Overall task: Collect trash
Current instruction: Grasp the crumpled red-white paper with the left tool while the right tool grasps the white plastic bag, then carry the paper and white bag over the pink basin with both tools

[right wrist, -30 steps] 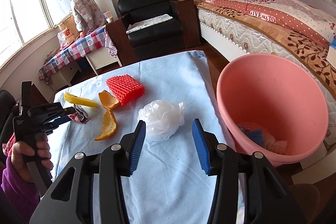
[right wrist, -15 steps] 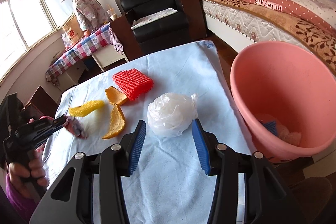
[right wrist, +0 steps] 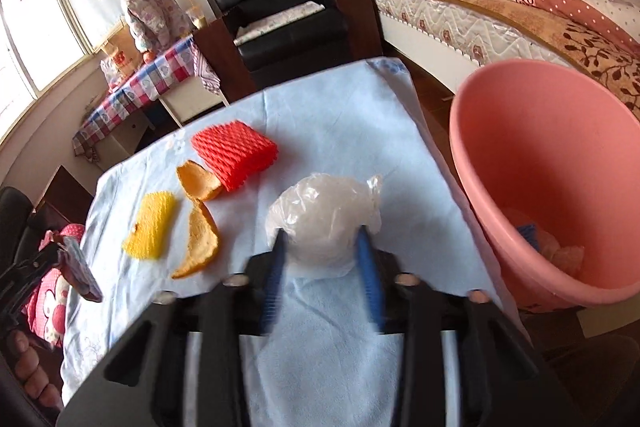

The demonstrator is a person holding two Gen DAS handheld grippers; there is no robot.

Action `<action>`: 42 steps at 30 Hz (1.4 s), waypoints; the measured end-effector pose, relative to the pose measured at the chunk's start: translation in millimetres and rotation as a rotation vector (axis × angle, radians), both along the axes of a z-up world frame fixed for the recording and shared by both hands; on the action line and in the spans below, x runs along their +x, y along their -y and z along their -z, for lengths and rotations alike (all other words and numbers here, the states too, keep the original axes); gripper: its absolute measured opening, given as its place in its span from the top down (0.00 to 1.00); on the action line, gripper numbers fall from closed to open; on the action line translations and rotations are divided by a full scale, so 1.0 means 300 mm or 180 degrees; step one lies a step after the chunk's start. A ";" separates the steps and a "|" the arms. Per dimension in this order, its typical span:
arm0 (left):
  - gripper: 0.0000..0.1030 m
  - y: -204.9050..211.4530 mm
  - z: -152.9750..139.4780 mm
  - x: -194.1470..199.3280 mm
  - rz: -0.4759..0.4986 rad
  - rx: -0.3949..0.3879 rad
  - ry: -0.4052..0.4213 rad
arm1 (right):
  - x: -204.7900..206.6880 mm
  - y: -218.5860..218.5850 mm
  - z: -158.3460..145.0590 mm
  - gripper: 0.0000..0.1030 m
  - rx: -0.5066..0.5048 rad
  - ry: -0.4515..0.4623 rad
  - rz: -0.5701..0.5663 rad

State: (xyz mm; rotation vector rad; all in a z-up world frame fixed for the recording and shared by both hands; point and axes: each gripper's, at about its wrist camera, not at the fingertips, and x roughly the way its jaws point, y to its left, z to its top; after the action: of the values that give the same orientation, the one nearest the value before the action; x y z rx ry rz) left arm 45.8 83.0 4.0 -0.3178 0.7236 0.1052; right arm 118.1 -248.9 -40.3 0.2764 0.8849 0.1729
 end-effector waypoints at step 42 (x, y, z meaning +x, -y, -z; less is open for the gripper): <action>0.85 0.509 -0.175 -0.046 0.0909 0.0383 0.0288 | -0.302 0.204 -0.217 0.80 -0.0103 0.0684 0.0094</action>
State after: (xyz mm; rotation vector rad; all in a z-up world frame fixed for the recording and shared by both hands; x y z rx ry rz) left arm 32.0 -69.7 56.4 -0.1016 0.6633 -0.1353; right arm 27.6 -310.0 24.7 0.2359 0.6696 0.1575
